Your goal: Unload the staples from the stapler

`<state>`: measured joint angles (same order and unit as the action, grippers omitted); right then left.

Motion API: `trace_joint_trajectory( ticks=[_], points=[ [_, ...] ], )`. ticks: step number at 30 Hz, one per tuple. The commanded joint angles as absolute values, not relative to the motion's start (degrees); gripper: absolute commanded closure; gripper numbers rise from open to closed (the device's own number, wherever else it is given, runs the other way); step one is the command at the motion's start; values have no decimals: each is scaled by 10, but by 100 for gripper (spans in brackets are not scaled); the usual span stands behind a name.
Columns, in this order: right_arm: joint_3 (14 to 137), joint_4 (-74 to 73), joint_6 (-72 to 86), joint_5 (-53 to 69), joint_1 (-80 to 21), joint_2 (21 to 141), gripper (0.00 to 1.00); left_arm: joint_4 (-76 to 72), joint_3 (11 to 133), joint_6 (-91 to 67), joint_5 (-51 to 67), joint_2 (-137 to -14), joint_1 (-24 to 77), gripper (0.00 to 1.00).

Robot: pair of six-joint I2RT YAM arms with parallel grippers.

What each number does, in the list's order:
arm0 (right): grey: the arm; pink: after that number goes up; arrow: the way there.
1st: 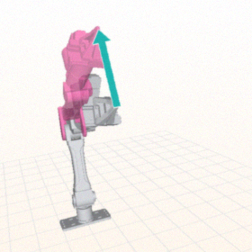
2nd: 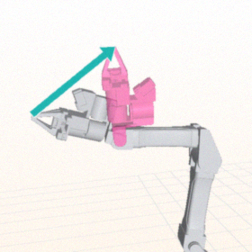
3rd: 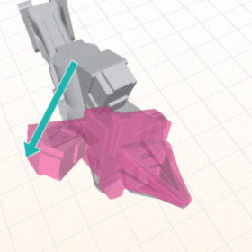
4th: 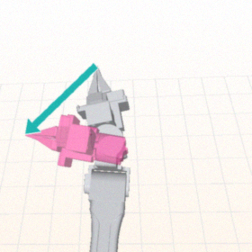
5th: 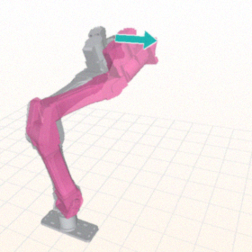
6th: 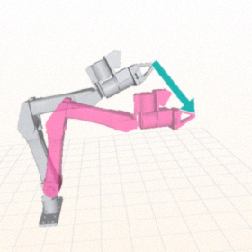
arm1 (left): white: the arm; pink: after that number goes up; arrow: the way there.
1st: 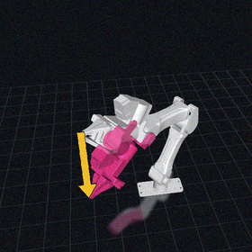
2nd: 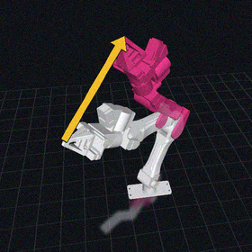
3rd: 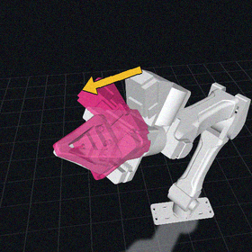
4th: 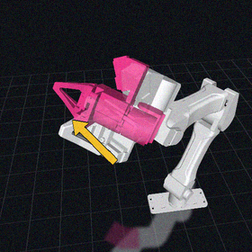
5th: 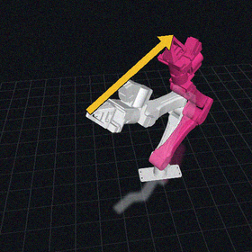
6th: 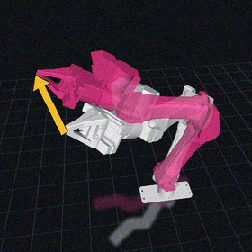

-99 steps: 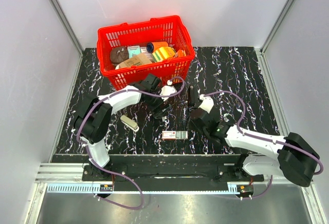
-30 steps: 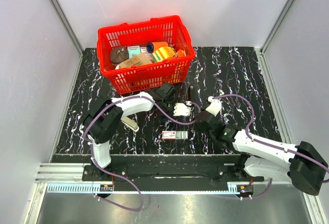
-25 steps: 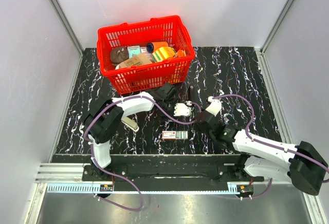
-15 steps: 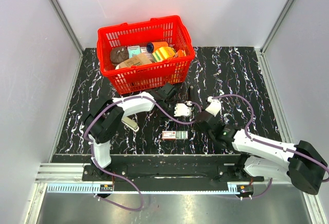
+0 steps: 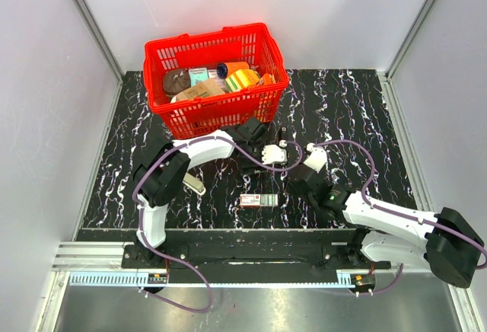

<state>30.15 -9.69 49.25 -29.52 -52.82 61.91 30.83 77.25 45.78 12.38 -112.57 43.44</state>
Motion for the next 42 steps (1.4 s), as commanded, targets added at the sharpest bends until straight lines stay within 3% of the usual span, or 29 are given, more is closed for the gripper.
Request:
trace_joint_trajectory(
  ticks=[1,9,23,26,30,39,42],
  points=[
    [316,-87,486,-320,-527,620,72,318,781,445,122,-1124,430,37],
    [315,-87,484,-322,-527,614,72,359,770,517,169,-1094,422,22],
    [316,-86,483,-323,-528,620,72,380,774,564,149,-1107,422,22],
    [314,-83,483,-322,-528,621,72,370,777,562,141,-1116,422,26],
    [316,-80,482,-320,-527,621,72,363,792,548,140,-1133,421,39],
    [315,-78,480,-322,-526,616,72,356,784,545,141,-1129,421,51],
    [316,-79,479,-322,-527,613,72,356,782,539,142,-1129,423,60]
  ],
)
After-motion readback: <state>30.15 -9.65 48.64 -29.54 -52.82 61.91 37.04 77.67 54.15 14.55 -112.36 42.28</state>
